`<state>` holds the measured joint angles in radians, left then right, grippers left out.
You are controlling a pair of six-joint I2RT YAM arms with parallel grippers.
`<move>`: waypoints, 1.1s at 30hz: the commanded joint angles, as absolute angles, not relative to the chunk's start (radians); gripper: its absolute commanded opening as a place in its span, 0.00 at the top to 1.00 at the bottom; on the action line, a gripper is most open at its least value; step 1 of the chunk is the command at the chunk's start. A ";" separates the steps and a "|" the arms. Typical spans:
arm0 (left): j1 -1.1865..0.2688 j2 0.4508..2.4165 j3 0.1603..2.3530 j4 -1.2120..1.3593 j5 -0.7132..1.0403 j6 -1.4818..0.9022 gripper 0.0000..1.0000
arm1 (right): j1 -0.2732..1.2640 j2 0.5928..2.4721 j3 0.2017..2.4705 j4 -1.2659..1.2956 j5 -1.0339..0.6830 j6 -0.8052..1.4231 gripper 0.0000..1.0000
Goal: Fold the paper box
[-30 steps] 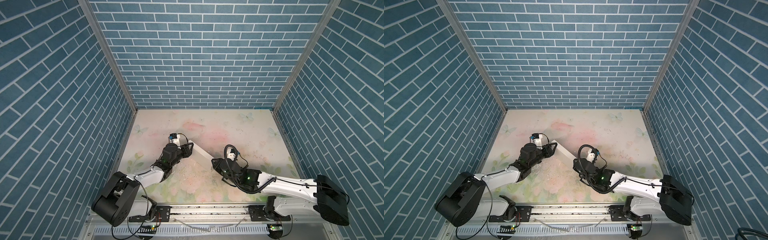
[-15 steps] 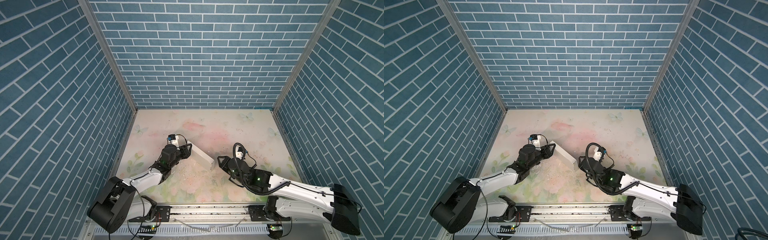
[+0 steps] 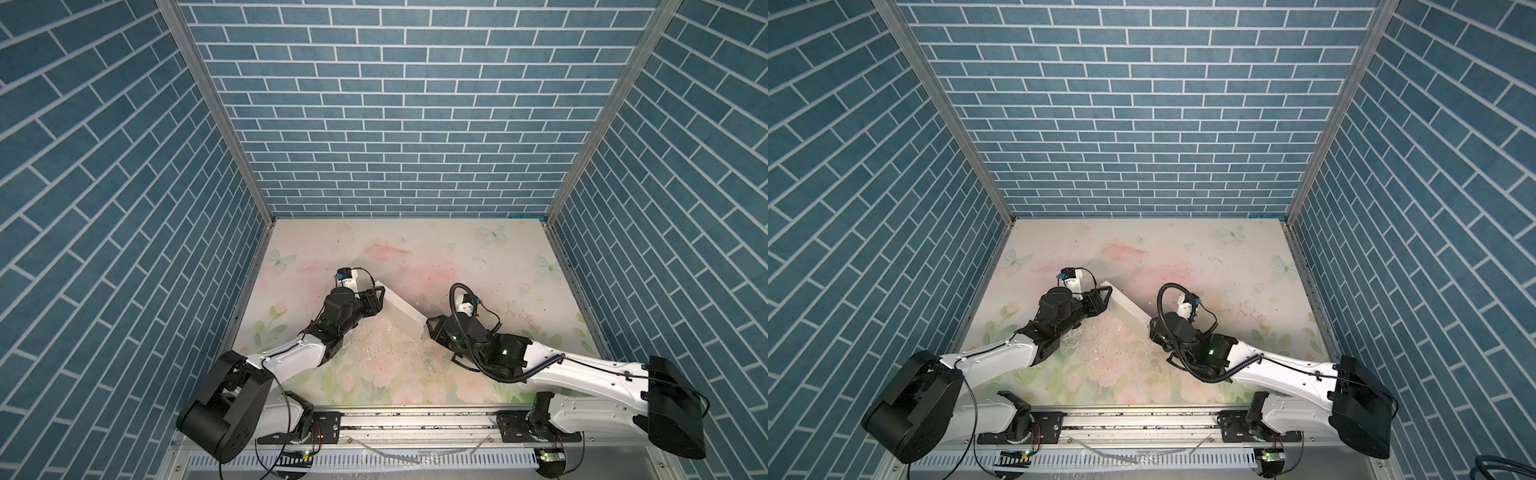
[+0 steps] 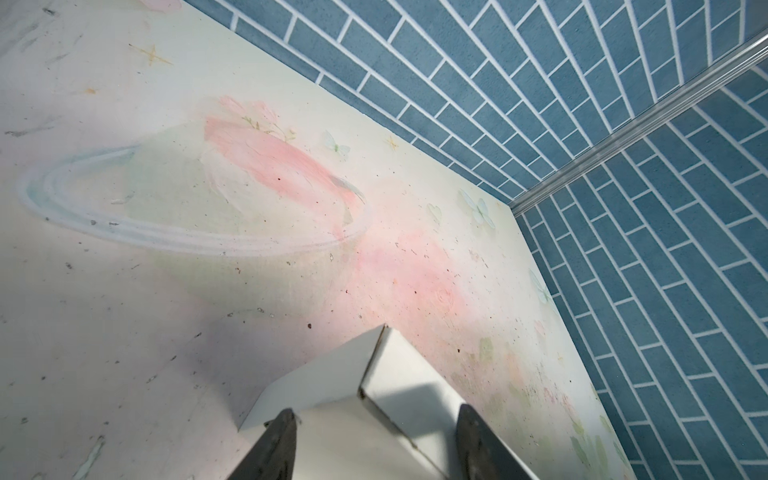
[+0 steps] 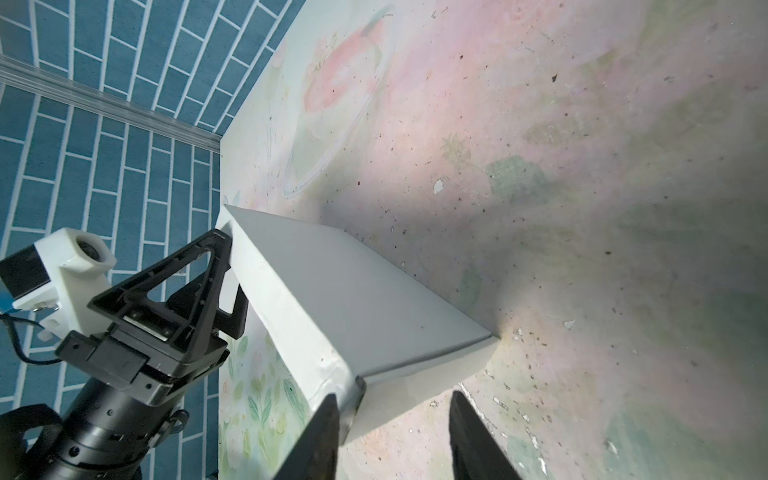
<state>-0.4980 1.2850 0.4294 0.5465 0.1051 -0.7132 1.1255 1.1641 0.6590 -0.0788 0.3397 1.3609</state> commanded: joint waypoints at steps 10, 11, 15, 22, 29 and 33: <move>-0.500 1.258 0.460 0.362 0.114 -0.657 0.35 | 1.146 1.154 0.658 -0.032 0.362 1.389 0.59; -0.500 1.257 0.460 0.360 0.113 -0.656 0.35 | 1.150 1.151 0.657 -0.038 0.367 1.395 0.60; -0.501 1.253 0.459 0.354 0.112 -0.650 0.35 | 1.176 1.150 0.644 -0.038 0.386 1.413 0.61; -0.501 1.257 0.451 0.354 0.100 -0.647 0.36 | 1.214 1.133 0.617 -0.043 0.439 1.435 0.62; -0.501 1.266 0.451 0.350 0.099 -0.644 0.37 | 1.226 1.101 0.575 -0.022 0.477 1.448 0.62; -0.501 1.266 0.454 0.347 0.100 -0.644 0.38 | 1.226 1.108 0.552 0.027 0.480 1.447 0.62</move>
